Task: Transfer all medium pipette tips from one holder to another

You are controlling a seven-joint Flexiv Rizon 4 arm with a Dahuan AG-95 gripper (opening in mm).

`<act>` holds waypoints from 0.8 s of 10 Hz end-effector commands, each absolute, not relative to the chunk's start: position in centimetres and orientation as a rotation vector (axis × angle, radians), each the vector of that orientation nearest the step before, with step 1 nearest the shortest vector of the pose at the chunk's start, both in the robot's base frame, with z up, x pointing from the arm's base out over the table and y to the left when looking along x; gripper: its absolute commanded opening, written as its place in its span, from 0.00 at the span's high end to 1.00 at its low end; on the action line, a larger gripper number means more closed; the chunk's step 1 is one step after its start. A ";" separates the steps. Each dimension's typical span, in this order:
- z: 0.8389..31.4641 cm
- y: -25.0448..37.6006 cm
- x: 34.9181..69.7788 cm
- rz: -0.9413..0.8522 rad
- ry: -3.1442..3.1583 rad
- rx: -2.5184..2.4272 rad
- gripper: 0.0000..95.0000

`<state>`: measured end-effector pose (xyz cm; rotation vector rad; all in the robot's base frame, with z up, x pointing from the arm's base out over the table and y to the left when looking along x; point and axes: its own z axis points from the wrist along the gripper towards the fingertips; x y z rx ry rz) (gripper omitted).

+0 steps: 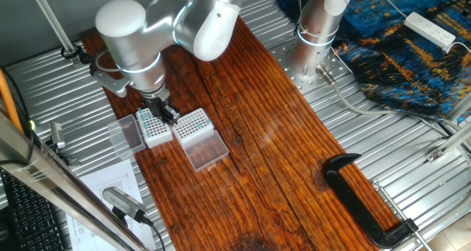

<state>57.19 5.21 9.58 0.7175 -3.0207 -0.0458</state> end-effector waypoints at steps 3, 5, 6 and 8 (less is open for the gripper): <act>9.3 5.2 58.9 -0.036 -3.031 0.750 0.80; 8.8 4.5 59.2 -0.014 -3.012 0.781 0.80; 8.8 3.7 59.2 -0.016 -2.998 0.827 0.80; 9.0 2.6 59.1 -0.026 -2.970 0.887 0.80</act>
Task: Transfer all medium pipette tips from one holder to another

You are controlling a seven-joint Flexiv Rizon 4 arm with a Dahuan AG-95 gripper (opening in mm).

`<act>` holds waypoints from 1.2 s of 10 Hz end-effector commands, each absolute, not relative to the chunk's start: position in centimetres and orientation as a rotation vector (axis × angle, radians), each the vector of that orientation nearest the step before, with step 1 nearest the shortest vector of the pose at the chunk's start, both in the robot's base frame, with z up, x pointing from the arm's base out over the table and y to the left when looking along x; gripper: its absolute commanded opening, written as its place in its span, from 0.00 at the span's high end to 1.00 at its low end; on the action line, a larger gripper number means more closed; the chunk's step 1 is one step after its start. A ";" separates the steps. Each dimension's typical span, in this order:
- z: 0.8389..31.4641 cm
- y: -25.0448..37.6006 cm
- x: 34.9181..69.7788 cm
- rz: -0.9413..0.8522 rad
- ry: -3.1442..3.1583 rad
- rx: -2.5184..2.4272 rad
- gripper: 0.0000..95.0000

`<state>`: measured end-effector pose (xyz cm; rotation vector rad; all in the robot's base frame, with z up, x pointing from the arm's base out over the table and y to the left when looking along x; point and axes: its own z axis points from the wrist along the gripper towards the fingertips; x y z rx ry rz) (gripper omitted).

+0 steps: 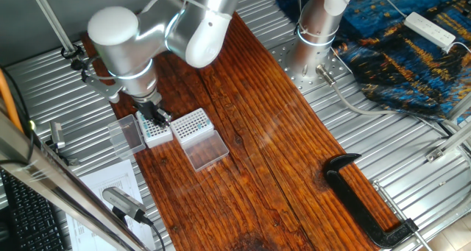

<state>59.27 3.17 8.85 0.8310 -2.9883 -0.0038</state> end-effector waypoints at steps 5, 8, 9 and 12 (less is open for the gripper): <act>8.6 2.0 58.4 -0.025 -2.963 0.922 0.80; 8.2 2.0 58.5 -0.020 -2.961 0.924 0.80; 8.2 2.0 58.5 -0.020 -2.962 0.924 0.80; 7.8 1.8 58.4 -0.016 -2.959 0.929 0.80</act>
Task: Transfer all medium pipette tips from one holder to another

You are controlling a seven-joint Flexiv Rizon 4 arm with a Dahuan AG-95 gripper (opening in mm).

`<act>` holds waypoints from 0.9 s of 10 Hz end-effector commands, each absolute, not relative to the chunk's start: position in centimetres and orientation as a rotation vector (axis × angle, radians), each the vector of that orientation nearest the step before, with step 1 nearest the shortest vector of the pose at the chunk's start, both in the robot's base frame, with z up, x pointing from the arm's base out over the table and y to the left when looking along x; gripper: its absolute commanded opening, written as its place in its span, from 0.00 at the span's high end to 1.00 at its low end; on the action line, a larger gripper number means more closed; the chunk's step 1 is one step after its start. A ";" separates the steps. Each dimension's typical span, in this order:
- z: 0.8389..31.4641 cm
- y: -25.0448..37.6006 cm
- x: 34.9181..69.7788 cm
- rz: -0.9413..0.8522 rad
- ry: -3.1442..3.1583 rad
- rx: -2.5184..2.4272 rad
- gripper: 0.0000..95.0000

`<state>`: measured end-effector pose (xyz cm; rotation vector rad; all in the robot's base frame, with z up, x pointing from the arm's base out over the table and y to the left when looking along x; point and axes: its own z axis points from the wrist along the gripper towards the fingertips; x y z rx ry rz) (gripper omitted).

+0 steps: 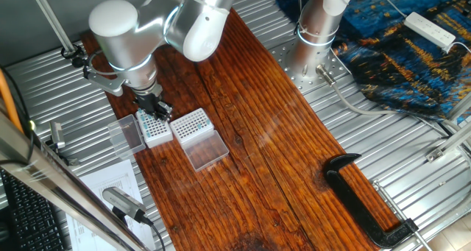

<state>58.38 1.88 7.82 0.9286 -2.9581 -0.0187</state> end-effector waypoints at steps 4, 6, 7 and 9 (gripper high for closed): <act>7.7 1.8 58.4 -0.016 -2.961 0.924 1.00; 7.8 1.8 58.4 -0.017 -2.961 0.923 1.00; 7.8 1.8 58.4 -0.018 -2.962 0.924 1.00; 8.1 1.9 58.3 -0.021 -2.963 0.907 1.00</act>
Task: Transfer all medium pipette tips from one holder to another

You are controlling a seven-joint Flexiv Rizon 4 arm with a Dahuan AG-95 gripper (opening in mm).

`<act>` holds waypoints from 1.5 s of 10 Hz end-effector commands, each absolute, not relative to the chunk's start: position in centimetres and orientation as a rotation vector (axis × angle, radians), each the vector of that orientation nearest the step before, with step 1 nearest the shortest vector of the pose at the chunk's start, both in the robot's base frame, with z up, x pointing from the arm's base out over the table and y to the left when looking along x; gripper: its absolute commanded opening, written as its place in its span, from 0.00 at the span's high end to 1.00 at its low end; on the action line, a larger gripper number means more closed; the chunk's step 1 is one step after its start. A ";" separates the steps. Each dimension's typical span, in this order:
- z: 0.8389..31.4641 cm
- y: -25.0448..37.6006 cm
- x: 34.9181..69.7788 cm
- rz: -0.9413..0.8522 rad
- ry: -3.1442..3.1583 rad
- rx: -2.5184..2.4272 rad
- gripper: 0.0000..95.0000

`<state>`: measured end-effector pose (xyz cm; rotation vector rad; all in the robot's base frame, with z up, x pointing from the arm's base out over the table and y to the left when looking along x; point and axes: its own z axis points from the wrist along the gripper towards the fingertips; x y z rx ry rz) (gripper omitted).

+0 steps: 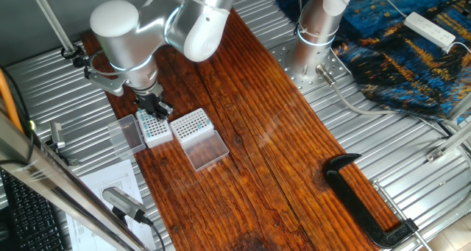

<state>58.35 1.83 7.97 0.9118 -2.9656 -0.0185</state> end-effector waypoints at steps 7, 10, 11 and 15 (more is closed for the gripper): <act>12.6 3.1 57.4 -0.019 -2.957 0.914 1.00; 16.2 4.9 56.6 -0.018 -2.956 0.886 1.00; 16.8 5.6 56.4 -0.025 -2.967 0.841 1.00; 15.7 7.5 56.4 -0.047 -2.991 0.741 1.00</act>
